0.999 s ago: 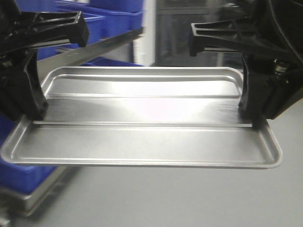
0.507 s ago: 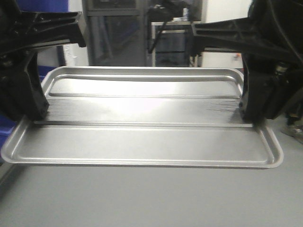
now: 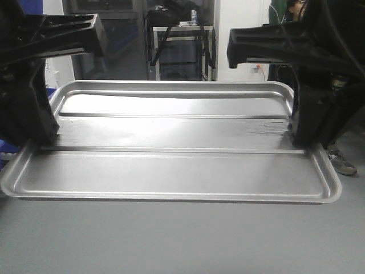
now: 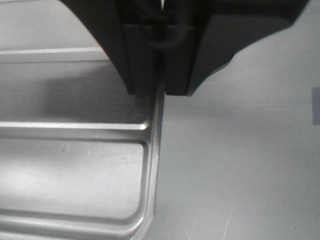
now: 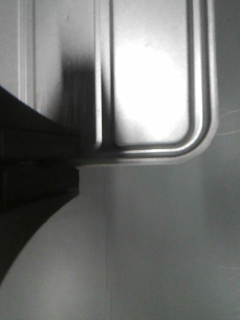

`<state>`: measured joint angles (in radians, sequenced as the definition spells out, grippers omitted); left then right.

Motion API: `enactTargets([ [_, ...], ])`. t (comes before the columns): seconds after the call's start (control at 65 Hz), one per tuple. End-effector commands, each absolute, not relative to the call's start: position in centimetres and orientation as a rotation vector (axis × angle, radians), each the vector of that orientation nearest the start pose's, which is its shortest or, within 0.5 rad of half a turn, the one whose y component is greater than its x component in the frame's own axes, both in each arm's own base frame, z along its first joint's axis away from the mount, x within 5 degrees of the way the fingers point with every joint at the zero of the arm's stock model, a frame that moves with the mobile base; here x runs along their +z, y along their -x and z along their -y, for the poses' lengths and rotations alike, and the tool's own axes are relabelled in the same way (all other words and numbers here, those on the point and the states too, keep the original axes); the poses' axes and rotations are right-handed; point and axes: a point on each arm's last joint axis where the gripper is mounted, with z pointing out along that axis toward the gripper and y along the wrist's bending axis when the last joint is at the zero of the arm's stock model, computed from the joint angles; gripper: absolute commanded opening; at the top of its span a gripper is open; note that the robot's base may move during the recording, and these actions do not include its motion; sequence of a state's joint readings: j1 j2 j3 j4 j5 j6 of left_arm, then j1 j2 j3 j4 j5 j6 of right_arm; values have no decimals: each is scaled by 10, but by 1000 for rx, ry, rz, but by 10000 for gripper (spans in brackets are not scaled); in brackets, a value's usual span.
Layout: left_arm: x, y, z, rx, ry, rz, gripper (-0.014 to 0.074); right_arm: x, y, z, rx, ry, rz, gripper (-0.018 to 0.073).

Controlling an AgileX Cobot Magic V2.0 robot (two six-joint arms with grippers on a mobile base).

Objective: Grab silver tray and place in blue box
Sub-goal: 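Hold the tray level with both grippers while the base drives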

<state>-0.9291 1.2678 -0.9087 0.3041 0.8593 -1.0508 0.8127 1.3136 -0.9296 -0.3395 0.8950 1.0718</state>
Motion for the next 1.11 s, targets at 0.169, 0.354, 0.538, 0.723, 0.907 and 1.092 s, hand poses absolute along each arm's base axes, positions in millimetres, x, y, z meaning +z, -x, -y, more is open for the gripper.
enactTargets([
  [0.169,293,-160,179,-335,-38,-2604,-104,289,-188,-158,182,-106,-2601,70],
  [0.354,293,-160,179,-335,-38,-2604,-104,289,-188,-158,181,-107,-2602,70],
  [0.538,293,-160,179,-335,-38,-2604,-104,289,-188,-158,181,-107,-2602,70],
  [0.723,293,-160,179,-335,-38,-2604,-104,289,-188,-158,181,-107,-2602,70],
  [0.907,293,-160,179,-335,-38,-2604,-104,289,-188,-158,181,-107,-2602,70],
  [1.092,293,-160,179,-335,-38,-2604,-104,289,-188,-158,177,-108,-2604,70],
])
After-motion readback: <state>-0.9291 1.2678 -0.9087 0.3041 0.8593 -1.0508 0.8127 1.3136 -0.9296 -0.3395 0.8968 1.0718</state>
